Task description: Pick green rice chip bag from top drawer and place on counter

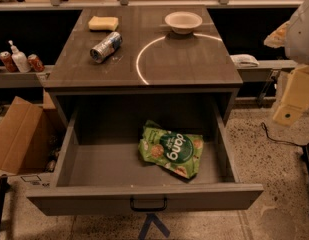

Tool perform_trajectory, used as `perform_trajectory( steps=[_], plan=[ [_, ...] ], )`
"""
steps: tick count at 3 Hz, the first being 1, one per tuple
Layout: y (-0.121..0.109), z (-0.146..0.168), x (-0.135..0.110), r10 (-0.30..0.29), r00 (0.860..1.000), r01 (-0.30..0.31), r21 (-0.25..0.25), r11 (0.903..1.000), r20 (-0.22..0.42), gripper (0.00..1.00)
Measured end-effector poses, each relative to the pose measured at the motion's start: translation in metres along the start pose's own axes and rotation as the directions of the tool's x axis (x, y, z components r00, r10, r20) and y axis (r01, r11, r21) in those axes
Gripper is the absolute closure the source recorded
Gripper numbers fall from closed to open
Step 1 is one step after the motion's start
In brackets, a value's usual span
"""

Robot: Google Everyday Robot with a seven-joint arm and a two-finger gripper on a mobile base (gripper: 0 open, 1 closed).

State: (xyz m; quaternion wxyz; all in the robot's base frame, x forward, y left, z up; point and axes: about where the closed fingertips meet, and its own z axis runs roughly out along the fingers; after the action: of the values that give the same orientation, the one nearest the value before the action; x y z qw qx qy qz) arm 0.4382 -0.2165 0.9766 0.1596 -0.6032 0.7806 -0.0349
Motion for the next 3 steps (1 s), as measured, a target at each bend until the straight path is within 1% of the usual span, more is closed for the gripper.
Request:
perform_trajectory(
  steps=[1, 2, 3],
  plan=[
    [-0.001, 0.004, -0.002, 0.000, 1.000, 0.000, -0.001, 1.0000, 0.012, 0.00],
    [-0.007, 0.029, -0.015, 0.000, 0.997, 0.001, -0.013, 0.9999, 0.074, 0.00],
    [-0.001, 0.089, -0.039, -0.018, 0.983, 0.033, -0.077, 0.9965, 0.185, 0.00]
  ],
)
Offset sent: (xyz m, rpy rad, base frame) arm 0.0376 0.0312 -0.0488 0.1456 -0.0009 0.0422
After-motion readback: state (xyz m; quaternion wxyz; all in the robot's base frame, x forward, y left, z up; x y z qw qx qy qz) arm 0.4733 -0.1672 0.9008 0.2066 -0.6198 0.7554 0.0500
